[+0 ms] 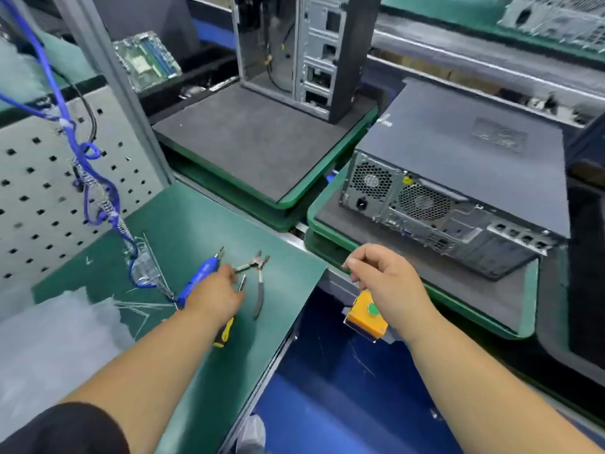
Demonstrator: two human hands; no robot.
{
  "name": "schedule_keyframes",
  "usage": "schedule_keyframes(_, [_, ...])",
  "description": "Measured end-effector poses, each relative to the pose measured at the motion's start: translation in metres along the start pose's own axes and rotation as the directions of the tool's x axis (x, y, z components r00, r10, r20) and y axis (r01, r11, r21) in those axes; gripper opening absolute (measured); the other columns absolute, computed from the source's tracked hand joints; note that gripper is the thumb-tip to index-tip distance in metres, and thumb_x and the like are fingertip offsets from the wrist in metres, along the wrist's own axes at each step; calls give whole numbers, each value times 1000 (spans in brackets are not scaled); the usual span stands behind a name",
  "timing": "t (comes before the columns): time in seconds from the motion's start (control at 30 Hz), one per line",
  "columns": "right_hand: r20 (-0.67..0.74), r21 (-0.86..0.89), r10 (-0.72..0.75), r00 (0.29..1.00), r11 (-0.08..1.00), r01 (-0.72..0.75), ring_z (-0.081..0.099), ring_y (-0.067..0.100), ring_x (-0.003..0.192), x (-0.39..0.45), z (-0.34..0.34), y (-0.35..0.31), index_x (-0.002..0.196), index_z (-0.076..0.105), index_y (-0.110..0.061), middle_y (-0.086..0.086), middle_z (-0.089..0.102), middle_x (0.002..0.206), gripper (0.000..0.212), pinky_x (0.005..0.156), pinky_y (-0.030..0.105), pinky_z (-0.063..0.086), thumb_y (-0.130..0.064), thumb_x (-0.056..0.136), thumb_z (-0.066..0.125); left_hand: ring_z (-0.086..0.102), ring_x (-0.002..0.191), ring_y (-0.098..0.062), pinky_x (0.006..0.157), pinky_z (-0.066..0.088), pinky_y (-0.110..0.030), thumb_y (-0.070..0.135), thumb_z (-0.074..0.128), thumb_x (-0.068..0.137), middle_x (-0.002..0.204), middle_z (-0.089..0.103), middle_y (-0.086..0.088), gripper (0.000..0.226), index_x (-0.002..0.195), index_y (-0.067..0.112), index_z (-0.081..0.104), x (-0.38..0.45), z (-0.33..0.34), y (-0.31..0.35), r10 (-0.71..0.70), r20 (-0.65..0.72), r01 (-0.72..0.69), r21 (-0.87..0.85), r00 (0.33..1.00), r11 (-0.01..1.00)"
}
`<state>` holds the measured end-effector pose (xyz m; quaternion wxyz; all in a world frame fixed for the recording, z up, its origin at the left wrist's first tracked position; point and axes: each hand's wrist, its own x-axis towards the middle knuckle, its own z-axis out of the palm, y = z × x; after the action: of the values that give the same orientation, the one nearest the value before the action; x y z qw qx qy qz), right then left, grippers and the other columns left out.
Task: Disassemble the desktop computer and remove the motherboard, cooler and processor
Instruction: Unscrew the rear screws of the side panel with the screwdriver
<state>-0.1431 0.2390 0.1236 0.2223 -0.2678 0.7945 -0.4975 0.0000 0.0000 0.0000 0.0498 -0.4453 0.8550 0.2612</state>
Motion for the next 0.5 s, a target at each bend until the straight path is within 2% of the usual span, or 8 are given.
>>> schedule_keyframes(0.07, [-10,6,24,1000,1000,-24,51,-3,59,4,6,-1,71,65,-30,-12,60,66,24,57,7,40,-21,92,57,62,95,-27,77,48,-33,26,59,83,103,64,-7,28,109,19,50,3,6,-4,-13,44,8,119,999,993])
schedule_keyframes(0.2, [8,23,72,997,997,-72,51,0,61,9,13,0,75,67,-27,-9,60,68,21,64,18,44,-23,93,56,62,102,-28,84,49,-34,25,57,83,110,62,-7,35,116,17,48,11,20,-8,-33,59,21,185,998,983])
schedule_keyframes(0.3, [16,41,79,997,996,-80,49,3,60,11,14,0,76,67,-27,-9,59,67,21,62,18,45,-24,93,56,60,107,-29,87,49,-36,19,52,85,117,59,-10,39,123,14,46,15,26,-8,-45,55,29,257,998,966])
schedule_keyframes(0.4, [41,51,90,995,994,-92,50,5,61,10,15,2,78,67,-26,-6,59,69,19,64,20,46,-25,93,56,61,103,-28,82,51,-36,12,48,88,116,60,-9,33,120,12,48,16,29,-8,-30,67,9,284,997,959])
schedule_keyframes(0.5, [41,75,82,996,994,-85,52,1,60,7,11,3,77,68,-26,-6,59,68,20,60,12,47,-24,93,56,60,88,-25,70,47,-31,10,50,85,101,63,-5,27,112,15,51,15,23,-8,-13,21,8,205,1000,979])
